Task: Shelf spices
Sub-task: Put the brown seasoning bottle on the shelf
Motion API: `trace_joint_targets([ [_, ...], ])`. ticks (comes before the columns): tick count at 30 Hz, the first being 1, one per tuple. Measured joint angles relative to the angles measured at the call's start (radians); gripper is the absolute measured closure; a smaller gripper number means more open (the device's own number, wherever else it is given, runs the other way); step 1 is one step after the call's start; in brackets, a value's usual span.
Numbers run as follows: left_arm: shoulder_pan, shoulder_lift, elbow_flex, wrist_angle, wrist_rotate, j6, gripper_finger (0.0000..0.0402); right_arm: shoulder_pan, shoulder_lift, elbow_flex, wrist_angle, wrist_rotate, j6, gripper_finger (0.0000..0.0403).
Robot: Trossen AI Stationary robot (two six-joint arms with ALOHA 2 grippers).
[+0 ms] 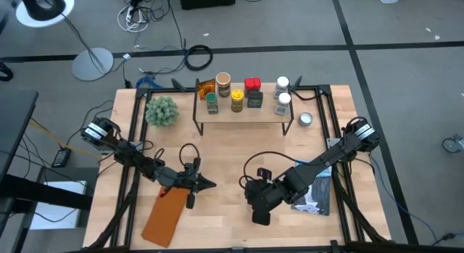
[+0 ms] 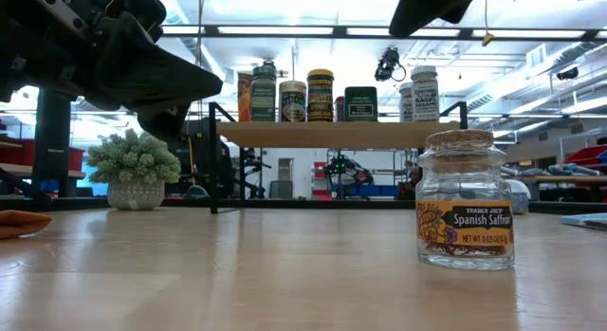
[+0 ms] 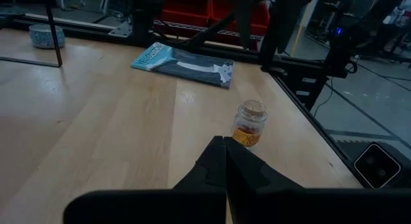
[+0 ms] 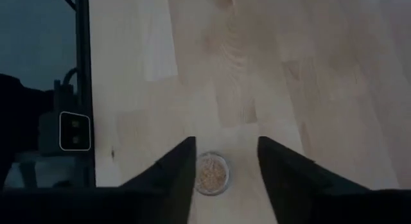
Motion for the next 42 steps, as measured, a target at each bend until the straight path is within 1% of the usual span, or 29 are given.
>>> trace_joint_targets([
  [7,0.0,0.0,0.0,0.0,0.0,0.0,0.0401,-0.01,0.0,0.0,0.0,0.0,-0.009,0.0149],
  [10,0.0,0.0,0.0,-0.001,0.0,0.0,0.0401,-0.012,0.0,0.0,0.0,0.005,-0.01,0.0124],
  [13,0.0,0.0,0.0,-0.001,0.0,0.0,0.0401,-0.012,0.0,0.0,0.002,0.006,-0.01,0.011],
  [19,0.0,0.0,0.0,-0.001,0.0,-0.001,0.0401,-0.009,0.0,0.0,0.052,-0.005,-0.01,0.0109],
  [30,0.001,0.001,0.0,-0.002,-0.001,-0.001,0.0401,0.011,0.002,0.0,0.022,0.01,0.063,0.0123],
  [33,0.001,0.001,0.0,-0.003,-0.002,-0.001,0.0401,0.011,0.04,0.004,0.028,0.004,0.08,0.0124],
  [36,0.003,0.001,0.0,-0.006,-0.005,-0.001,0.0401,0.009,0.112,0.035,0.039,-0.068,0.054,0.0124],
  [38,0.003,0.001,0.0,-0.011,-0.012,-0.001,0.0401,0.005,0.158,0.072,0.008,-0.107,0.008,0.0124],
  [42,0.003,0.001,0.0,-0.02,-0.018,-0.001,0.0401,-0.005,0.228,0.171,-0.098,-0.118,-0.047,0.0126],
])
